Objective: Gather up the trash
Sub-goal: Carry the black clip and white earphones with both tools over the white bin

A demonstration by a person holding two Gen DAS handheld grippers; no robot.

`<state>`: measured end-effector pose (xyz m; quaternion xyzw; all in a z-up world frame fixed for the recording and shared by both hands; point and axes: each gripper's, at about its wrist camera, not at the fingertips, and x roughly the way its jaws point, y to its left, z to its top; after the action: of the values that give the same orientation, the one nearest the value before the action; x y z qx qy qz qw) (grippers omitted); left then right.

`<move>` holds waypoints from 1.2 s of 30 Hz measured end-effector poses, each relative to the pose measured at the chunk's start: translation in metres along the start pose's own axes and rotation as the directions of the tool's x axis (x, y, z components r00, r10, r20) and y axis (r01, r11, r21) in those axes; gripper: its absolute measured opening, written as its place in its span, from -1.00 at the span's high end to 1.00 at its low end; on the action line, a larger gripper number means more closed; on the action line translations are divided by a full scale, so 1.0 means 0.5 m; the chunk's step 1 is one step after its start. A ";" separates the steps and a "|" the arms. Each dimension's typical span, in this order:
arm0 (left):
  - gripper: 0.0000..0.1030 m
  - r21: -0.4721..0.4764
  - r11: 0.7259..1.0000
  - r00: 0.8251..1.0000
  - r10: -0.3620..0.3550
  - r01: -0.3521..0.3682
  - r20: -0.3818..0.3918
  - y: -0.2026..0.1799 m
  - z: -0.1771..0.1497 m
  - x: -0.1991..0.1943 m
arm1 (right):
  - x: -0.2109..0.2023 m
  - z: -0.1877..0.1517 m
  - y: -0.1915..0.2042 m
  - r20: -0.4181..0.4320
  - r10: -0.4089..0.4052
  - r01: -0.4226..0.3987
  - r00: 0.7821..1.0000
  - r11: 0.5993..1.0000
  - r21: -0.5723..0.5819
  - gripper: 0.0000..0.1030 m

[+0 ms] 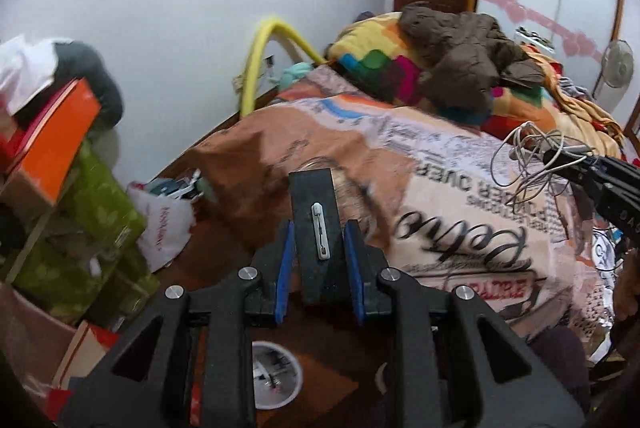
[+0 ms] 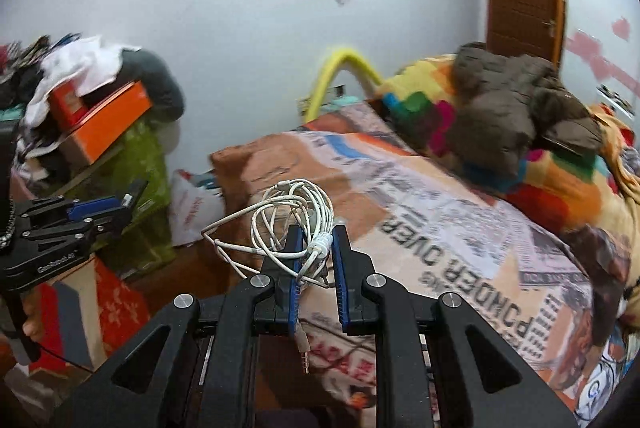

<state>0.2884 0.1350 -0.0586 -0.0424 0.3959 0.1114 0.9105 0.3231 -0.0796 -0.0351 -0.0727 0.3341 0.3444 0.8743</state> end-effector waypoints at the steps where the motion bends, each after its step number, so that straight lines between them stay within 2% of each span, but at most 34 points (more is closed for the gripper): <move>1: 0.53 -0.009 1.000 1.000 0.009 -0.009 -0.005 0.017 -0.009 -0.002 | 0.003 -0.001 0.018 -0.001 0.018 -0.018 1.000 1.000 -0.009 0.74; 6: 0.53 -0.055 0.998 0.999 0.038 -0.040 -0.030 0.092 -0.069 -0.014 | 0.037 -0.010 0.100 -0.033 0.104 -0.105 0.994 0.994 -0.041 0.74; 13: 0.53 -0.148 0.987 0.997 0.049 -0.057 -0.055 0.177 -0.164 -0.026 | 0.109 -0.051 0.234 -0.124 0.225 -0.237 0.966 0.967 -0.090 0.74; 18: 0.53 -0.185 0.977 0.993 0.094 -0.106 -0.071 0.222 -0.228 -0.015 | 0.155 -0.082 0.284 -0.192 0.254 -0.275 0.948 0.957 -0.092 0.74; 24: 0.53 -0.241 0.963 0.988 0.097 -0.124 -0.120 0.265 -0.304 0.027 | 0.236 -0.130 0.317 -0.292 0.248 -0.277 0.924 0.959 -0.061 0.74; 29: 0.53 -0.288 0.949 0.981 0.074 -0.125 -0.181 0.286 -0.372 0.086 | 0.327 -0.207 0.347 -0.419 0.228 -0.265 0.879 0.964 -0.031 0.74; 36: 0.53 -0.359 0.927 0.957 0.004 -0.113 -0.291 0.305 -0.484 0.176 | 0.414 -0.298 0.400 -0.562 0.207 -0.276 0.801 0.960 -0.039 0.74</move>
<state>0.1387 0.2581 -0.2865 -0.2176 0.4956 0.2043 0.8157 0.2250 0.1323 -0.2600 -0.1778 0.5575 0.4367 0.6832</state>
